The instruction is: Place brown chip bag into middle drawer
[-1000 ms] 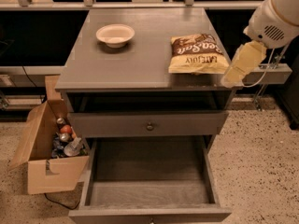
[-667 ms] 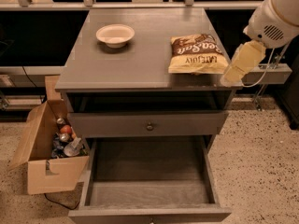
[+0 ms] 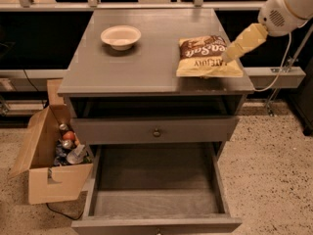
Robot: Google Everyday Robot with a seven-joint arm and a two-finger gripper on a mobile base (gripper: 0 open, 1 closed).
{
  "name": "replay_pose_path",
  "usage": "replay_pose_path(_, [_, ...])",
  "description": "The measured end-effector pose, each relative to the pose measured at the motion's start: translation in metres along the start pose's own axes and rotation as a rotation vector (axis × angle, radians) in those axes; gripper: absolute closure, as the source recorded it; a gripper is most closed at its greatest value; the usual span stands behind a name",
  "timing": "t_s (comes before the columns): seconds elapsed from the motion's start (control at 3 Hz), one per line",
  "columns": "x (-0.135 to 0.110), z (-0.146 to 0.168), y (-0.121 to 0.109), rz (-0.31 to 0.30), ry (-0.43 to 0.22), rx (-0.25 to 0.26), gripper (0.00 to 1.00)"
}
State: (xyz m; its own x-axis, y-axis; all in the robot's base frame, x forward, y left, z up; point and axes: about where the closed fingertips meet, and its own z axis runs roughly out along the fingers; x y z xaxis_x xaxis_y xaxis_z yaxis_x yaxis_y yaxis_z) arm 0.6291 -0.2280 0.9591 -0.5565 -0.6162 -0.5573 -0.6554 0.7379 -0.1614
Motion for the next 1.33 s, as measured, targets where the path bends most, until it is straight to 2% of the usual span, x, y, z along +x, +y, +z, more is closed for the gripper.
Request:
replay_pose_path(0.33, [-0.002, 0.022, -0.019, 0.152, 0.015, 0.001, 0.0])
replay_pose_path(0.67, [-0.011, 0.059, -0.02, 0.257, 0.022, -0.059, 0.0])
replay_pose_path(1.33, [-0.027, 0.092, -0.015, 0.318, 0.011, -0.122, 0.0])
